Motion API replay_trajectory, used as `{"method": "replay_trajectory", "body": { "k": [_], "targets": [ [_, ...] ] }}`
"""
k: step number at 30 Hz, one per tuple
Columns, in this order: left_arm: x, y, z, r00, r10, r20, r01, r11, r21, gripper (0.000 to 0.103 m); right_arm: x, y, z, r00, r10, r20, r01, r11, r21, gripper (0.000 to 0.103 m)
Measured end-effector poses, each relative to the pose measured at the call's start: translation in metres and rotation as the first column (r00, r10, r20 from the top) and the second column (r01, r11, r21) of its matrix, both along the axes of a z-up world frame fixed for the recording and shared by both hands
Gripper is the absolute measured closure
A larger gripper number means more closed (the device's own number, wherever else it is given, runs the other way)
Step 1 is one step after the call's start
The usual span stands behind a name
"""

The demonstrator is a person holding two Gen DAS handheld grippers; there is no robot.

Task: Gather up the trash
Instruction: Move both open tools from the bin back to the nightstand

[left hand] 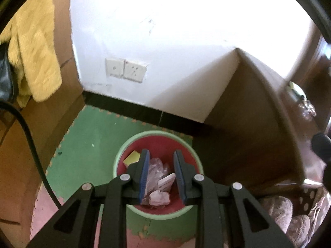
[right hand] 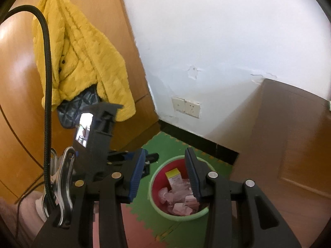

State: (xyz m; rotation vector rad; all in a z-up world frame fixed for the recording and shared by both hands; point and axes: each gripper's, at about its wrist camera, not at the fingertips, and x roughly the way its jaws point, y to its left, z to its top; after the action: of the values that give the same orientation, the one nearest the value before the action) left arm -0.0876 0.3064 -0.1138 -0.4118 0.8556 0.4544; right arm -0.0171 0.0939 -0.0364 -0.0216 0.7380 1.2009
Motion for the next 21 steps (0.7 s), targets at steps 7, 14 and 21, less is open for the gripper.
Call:
{"method": "replay_trajectory", "body": {
  "k": [7,14,21],
  "targets": [
    [0.019,-0.021,0.036,0.996,-0.079,0.05,0.076,0.996,0.052,0.078,0.018,-0.031,0.003,0.996,-0.09,-0.014,0.09,0.996,0.025,0.062],
    [0.04,-0.045,0.065,0.984,-0.152,0.088,0.144,0.985,0.098,0.078,0.037,-0.068,0.012,0.983,-0.182,-0.013,0.182,0.981,0.068,0.062],
    [0.054,-0.067,0.088,0.971,-0.205,0.12,0.189,0.973,0.129,0.078,0.051,-0.101,0.019,0.964,-0.265,-0.017,0.265,0.959,0.098,0.062]
  ]
}}
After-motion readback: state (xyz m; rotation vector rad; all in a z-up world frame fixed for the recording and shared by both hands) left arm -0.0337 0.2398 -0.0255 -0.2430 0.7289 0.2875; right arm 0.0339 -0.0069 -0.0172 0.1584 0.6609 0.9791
